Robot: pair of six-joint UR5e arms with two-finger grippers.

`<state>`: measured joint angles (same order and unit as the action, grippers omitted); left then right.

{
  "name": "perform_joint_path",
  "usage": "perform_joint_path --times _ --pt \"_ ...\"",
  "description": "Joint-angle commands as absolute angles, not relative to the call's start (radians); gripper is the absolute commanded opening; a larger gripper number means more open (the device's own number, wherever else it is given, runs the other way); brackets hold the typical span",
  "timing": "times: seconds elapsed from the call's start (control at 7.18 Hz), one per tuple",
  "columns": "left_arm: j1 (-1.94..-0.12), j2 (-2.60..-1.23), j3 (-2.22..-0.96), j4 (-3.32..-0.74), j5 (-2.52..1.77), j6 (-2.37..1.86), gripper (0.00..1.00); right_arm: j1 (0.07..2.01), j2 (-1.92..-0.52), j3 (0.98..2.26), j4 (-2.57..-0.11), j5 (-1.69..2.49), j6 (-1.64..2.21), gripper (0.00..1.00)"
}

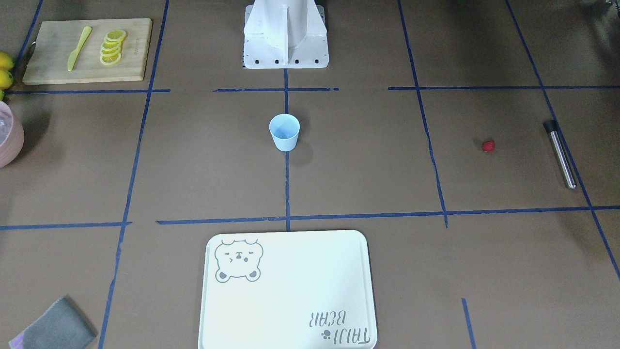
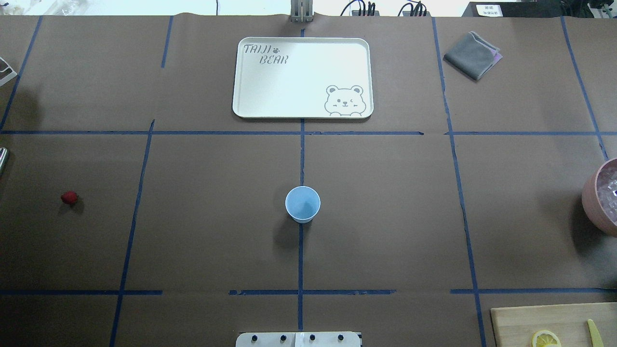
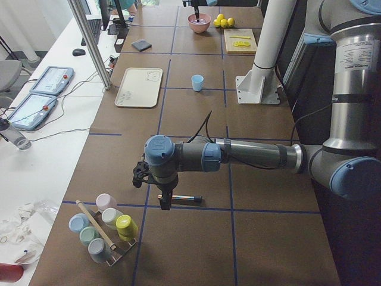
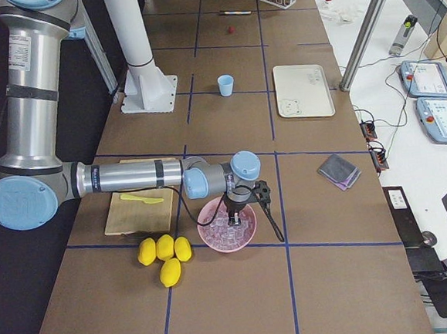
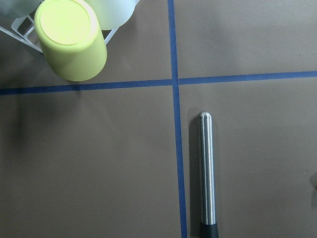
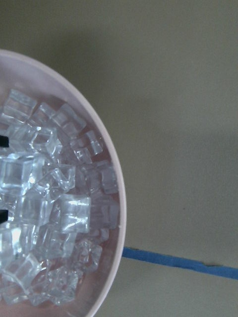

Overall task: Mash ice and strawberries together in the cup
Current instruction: 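Grasp one clear ice cube from the bowl with the right gripper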

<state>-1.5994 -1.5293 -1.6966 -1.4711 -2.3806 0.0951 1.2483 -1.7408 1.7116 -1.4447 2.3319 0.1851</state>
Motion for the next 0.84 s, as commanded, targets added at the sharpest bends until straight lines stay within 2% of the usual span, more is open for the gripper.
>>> perform_joint_path --times 0.0,0.7 --pt "-1.6 -1.529 -1.697 -1.471 -2.381 0.095 1.0 1.232 -1.738 1.701 -1.443 2.332 0.186 0.52" --pt "-1.6 -1.529 -1.698 -1.471 -2.381 0.095 1.0 1.23 -1.729 1.694 -1.442 2.33 0.184 0.52"
